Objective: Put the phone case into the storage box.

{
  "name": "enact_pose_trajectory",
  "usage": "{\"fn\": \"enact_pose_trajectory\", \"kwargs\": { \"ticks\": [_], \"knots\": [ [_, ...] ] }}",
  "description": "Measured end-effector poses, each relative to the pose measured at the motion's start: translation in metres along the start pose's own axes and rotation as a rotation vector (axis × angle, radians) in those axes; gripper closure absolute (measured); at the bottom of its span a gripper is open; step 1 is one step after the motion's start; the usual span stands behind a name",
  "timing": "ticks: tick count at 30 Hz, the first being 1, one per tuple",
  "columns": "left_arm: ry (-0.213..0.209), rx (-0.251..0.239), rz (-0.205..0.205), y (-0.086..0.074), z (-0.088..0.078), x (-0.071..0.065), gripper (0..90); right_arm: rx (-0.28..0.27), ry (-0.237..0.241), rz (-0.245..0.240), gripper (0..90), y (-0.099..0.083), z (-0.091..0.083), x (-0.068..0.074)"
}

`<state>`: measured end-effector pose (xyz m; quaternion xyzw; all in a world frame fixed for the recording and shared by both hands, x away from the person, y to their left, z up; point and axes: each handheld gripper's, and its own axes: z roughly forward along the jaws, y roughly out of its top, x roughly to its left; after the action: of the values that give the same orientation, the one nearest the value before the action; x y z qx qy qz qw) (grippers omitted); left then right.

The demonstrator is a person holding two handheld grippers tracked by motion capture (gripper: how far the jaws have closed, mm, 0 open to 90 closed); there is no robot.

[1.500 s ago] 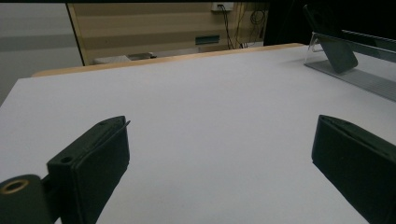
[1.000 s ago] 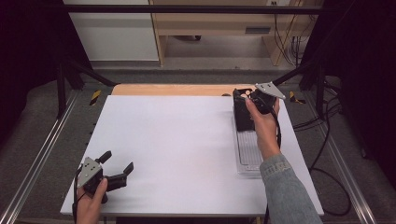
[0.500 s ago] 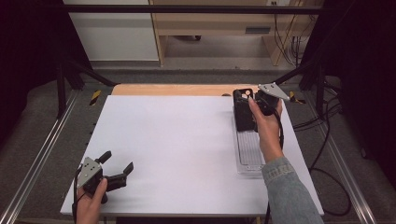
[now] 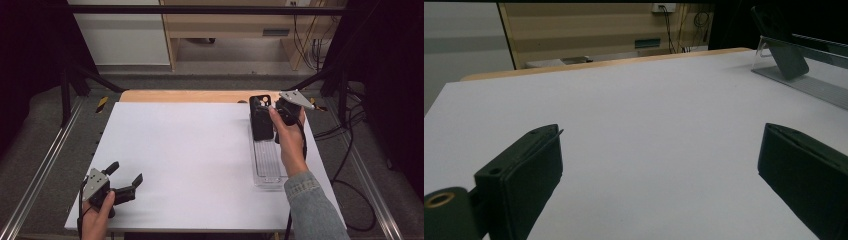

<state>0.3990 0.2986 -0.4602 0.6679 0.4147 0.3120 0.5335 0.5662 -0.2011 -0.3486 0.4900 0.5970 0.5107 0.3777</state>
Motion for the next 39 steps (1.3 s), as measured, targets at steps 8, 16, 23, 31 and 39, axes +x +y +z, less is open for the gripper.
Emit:
{"fn": "enact_pose_trajectory", "kwargs": {
  "ticks": [8,16,23,31,39],
  "knots": [
    [0.002,0.001,0.004,0.000,0.001,0.001,4.3,0.003,0.013,-0.004,4.3,0.002,-0.004,-0.002],
    [0.008,-0.004,0.001,0.000,-0.001,0.001,4.3,0.010,0.033,-0.009,4.0,-0.001,-0.007,0.001],
    [0.009,-0.004,-0.001,0.000,0.000,0.001,4.3,0.003,0.049,-0.003,3.9,-0.001,-0.009,0.002],
    [0.009,-0.005,-0.001,0.000,0.000,0.001,4.3,0.011,0.066,-0.005,4.0,-0.004,-0.011,0.004],
    [0.011,-0.008,0.001,0.001,-0.001,0.002,4.3,0.009,0.079,-0.017,4.2,-0.003,-0.014,0.006]
  ]
}}
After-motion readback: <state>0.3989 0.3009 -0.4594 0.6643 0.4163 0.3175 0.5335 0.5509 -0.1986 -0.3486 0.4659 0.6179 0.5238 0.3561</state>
